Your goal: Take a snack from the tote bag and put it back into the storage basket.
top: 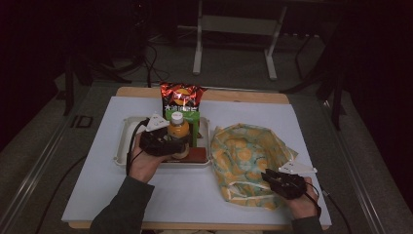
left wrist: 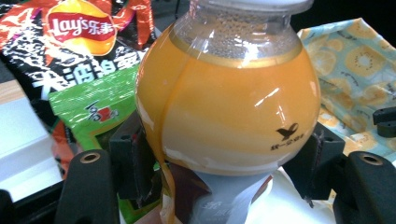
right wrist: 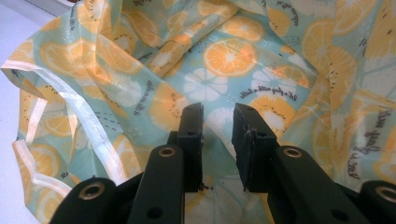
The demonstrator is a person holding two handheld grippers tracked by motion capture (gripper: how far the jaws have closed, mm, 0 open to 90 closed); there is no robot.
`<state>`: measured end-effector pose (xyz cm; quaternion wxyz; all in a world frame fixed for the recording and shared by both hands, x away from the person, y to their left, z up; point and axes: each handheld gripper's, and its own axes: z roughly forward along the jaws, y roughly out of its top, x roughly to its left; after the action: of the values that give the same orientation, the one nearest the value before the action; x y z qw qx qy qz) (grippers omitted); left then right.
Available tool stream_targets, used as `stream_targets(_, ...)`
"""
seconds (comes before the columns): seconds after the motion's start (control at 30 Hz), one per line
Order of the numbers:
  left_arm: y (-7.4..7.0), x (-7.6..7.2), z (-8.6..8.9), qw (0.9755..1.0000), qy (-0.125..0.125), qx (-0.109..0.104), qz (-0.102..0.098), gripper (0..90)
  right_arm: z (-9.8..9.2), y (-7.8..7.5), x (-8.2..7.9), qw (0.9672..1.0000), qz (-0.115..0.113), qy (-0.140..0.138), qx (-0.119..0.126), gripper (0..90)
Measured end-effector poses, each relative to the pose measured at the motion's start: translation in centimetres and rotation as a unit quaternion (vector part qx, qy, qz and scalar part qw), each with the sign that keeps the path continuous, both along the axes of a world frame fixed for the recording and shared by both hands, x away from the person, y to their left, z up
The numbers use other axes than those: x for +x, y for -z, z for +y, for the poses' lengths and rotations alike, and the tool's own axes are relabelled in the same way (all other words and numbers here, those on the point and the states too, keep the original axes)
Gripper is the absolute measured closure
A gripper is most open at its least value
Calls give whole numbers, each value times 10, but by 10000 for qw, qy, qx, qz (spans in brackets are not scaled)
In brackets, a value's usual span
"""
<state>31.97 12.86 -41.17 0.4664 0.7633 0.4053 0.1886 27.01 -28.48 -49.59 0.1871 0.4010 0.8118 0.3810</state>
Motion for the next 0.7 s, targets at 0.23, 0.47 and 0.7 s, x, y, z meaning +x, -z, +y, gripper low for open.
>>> stream_targets(0.23,4,-1,8,10000,-67,33,32,333,0,0,0,10000,4,-10,-5,731)
stream_targets(0.47,5,-1,17,9999,-105,37,-3,333,0,0,0,10000,-4,-9,7,730)
stream_targets(0.7,6,-2,25,9998,-168,59,-11,333,0,1,1,10000,6,-10,8,729)
